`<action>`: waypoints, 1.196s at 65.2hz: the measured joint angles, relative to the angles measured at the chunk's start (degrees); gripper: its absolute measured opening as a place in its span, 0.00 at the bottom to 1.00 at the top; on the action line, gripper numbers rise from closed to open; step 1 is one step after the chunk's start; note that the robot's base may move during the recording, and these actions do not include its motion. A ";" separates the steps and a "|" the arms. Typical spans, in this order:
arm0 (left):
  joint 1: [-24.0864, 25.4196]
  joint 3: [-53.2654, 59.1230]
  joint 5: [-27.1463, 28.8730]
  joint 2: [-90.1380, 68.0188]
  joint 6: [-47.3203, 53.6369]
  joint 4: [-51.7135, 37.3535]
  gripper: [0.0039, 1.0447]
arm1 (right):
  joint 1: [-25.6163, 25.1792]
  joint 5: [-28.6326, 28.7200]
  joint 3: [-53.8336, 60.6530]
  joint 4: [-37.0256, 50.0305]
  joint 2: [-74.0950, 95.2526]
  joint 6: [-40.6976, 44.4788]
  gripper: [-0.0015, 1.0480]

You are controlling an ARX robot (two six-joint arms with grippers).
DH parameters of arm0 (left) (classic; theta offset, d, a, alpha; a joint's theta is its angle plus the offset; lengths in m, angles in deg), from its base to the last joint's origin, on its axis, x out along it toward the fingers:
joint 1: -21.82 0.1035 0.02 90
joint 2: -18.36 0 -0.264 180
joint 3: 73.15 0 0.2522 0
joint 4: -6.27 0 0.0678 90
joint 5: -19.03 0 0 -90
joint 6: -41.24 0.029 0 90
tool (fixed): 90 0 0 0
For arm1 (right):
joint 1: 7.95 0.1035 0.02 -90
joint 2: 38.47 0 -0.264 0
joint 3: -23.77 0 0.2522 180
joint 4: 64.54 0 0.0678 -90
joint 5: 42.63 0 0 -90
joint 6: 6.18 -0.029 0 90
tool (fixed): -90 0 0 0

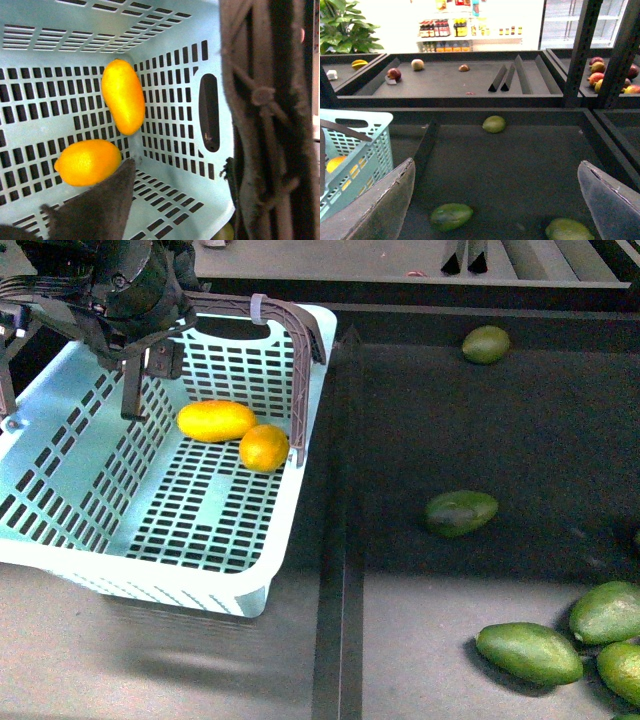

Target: Pick lemon and mango into basket

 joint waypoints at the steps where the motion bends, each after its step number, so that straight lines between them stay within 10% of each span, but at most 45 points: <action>1: 0.02 0.26 0.02 0.15 0.22 0.00 0.56 | 0.00 0.00 0.00 0.00 0.00 0.00 0.92; 15: 0.66 4.94 2.93 6.69 3.98 1.60 0.95 | 0.00 -0.02 0.00 0.00 0.00 0.00 0.92; 39: -0.17 14.43 7.54 23.06 14.05 3.78 0.94 | 0.00 -0.02 0.00 0.00 0.00 0.00 0.92; 52: 5.35 40.04 -10.95 29.05 71.67 -52.06 0.54 | 0.00 -0.13 0.00 0.00 0.00 0.00 0.92; 68: 10.84 53.51 -16.35 42.45 90.84 -54.47 0.04 | 0.00 -0.13 0.00 0.00 0.00 0.00 0.92; 78: 13.27 59.30 -18.34 47.60 91.82 -56.00 0.03 | 0.00 -0.11 0.00 0.00 0.00 0.00 0.92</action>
